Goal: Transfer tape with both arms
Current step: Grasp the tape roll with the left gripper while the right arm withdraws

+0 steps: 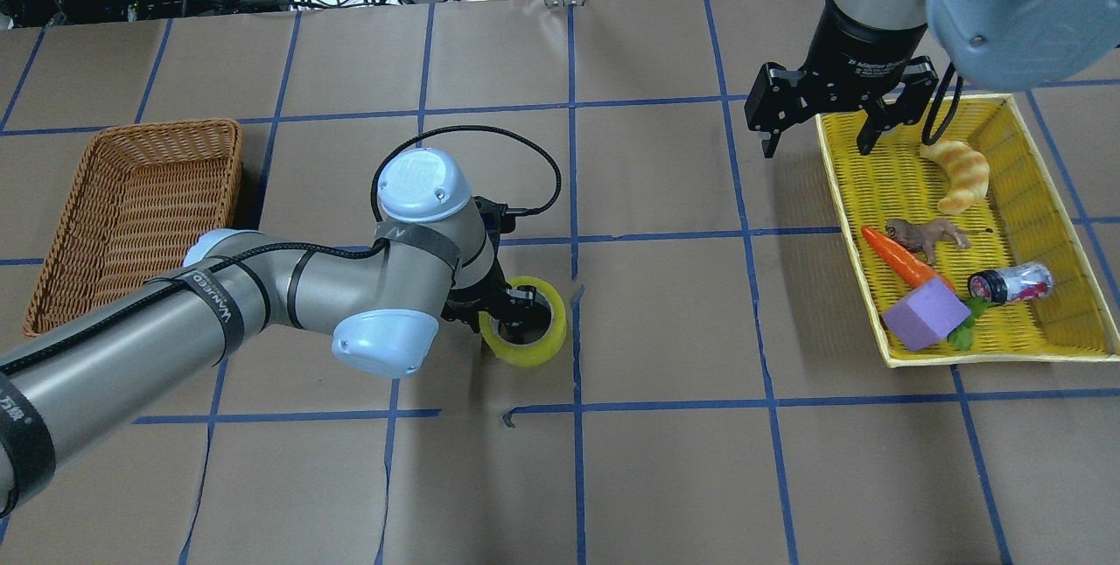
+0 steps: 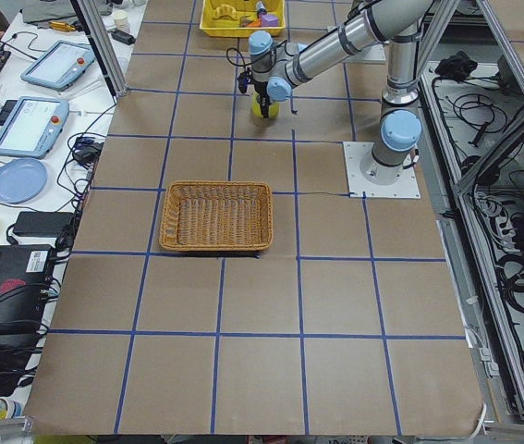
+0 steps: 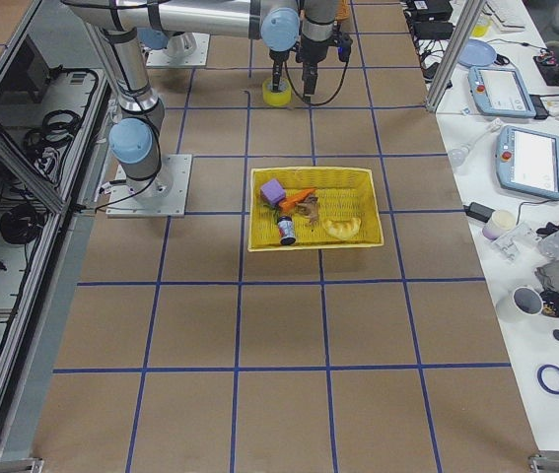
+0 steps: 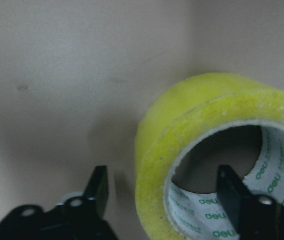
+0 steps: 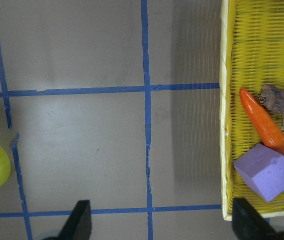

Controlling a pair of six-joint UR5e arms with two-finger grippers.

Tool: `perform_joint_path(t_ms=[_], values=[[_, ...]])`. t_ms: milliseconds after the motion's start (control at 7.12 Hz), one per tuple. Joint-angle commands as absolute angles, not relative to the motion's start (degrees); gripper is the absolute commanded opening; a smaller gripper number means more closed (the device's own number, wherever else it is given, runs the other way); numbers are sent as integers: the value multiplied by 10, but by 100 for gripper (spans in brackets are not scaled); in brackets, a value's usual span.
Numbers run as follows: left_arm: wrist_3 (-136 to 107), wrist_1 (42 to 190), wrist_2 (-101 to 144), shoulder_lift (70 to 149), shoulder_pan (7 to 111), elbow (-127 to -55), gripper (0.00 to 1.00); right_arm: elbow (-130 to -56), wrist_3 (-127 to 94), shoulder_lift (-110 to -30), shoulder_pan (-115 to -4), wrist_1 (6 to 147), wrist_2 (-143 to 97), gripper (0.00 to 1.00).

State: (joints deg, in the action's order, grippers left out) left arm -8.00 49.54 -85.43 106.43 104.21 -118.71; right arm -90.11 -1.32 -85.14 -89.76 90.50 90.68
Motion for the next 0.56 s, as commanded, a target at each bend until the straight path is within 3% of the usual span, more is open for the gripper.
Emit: perform_joint_path(t_ms=[0, 421], values=[[-66, 498, -857, 1052, 1024, -1186, 0, -902, -13, -853, -897, 911, 911, 100], [73, 509, -893, 1027, 907, -1186, 0, -904, -14, -854, -899, 910, 919, 100]])
